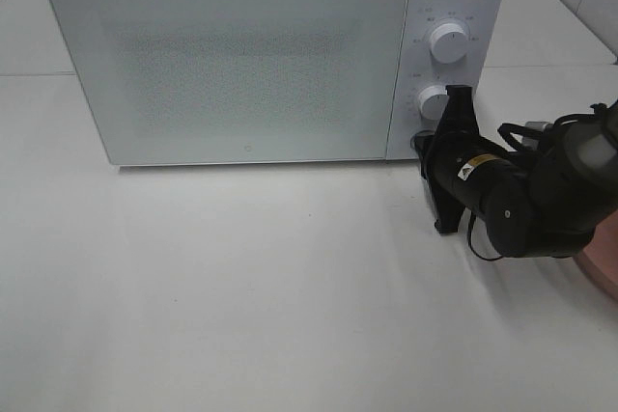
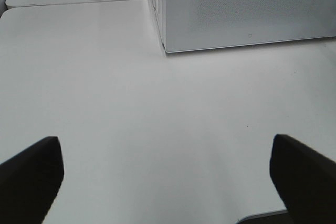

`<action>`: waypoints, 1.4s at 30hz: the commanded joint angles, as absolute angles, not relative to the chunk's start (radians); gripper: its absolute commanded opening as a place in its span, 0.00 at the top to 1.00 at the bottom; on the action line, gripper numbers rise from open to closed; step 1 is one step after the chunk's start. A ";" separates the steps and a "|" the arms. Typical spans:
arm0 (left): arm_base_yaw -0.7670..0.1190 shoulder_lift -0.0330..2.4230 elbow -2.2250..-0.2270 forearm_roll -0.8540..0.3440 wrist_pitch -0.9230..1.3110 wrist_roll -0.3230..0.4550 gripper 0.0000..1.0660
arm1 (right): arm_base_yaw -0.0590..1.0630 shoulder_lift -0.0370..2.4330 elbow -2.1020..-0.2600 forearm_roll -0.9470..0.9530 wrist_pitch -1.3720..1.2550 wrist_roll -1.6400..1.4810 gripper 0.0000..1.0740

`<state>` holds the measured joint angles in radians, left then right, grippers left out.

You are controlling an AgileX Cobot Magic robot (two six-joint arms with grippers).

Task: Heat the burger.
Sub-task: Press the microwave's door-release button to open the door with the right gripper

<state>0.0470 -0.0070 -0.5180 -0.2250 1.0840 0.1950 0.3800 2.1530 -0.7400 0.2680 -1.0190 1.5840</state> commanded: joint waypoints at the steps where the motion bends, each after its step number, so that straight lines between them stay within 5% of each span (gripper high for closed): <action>1: 0.050 -0.019 -0.518 -0.224 1.069 0.191 0.06 | 0.375 2.156 -0.758 0.291 -1.099 1.552 1.00; 42: 0.050 -0.019 -0.518 -0.224 1.069 0.190 0.06 | 0.352 2.152 -0.933 0.385 -1.389 1.429 1.00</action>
<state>0.0470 -0.0070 -0.5180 -0.2250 1.0840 0.1950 0.3950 2.1720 -0.8250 0.3800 -0.9510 1.4520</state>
